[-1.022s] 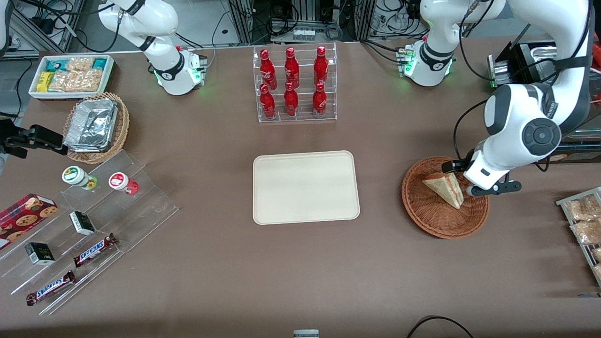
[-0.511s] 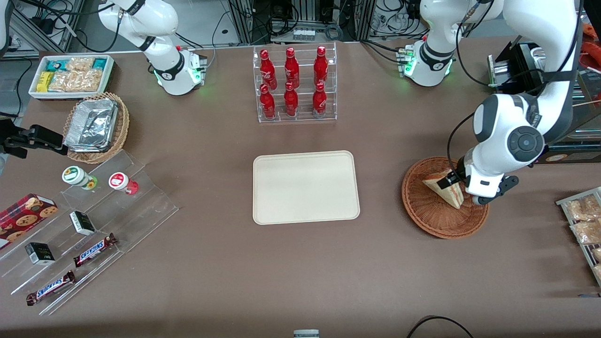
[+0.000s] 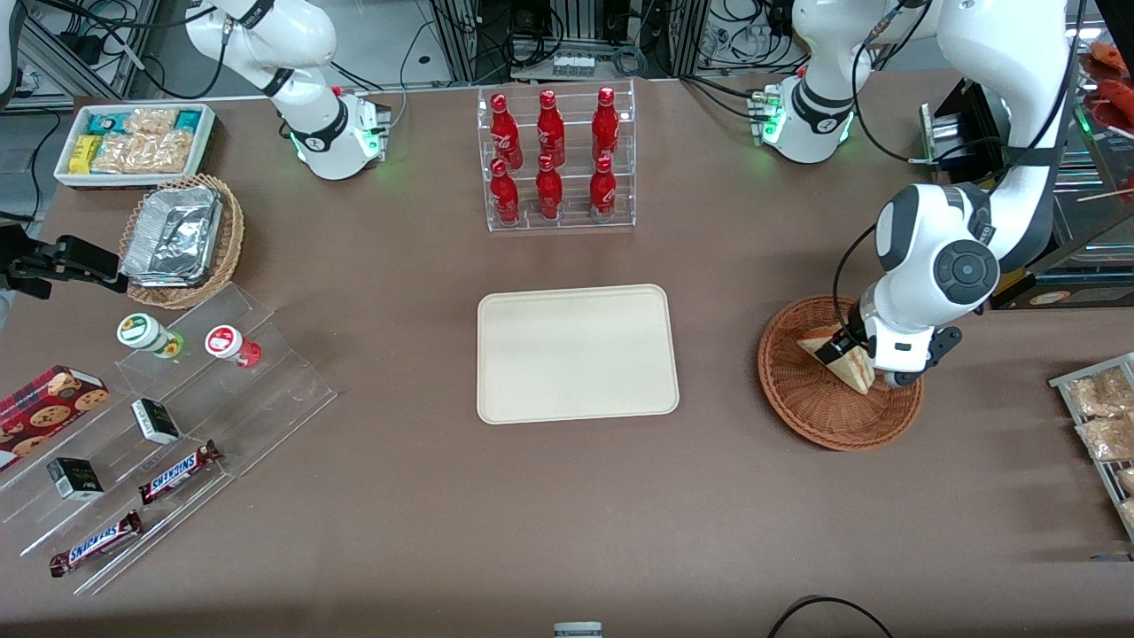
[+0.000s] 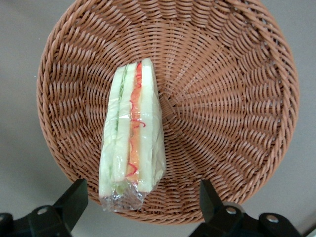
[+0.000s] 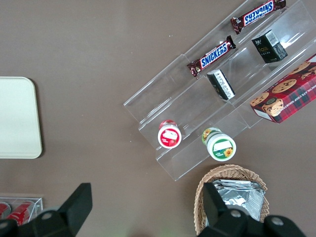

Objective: Place sandwich from basket to tray
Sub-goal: 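Close the left gripper on the sandwich's crust end and lift it, then carry the sandwich with the left gripper over the cream tray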

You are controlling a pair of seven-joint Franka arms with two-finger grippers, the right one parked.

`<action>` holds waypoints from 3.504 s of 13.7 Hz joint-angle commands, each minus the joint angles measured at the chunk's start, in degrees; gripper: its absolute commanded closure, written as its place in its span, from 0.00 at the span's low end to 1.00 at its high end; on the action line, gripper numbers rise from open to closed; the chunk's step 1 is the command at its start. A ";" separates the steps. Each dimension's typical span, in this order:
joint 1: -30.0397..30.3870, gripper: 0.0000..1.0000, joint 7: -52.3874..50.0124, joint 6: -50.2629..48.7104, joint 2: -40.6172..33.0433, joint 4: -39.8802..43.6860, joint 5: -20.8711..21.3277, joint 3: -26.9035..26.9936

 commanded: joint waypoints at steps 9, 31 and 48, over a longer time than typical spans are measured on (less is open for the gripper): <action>0.69 0.00 -0.53 5.67 2.76 -2.71 1.05 0.32; -11.51 1.00 1.93 -14.89 -0.76 13.02 0.61 -0.56; -35.07 1.00 0.89 -15.06 27.27 41.22 -2.29 -2.93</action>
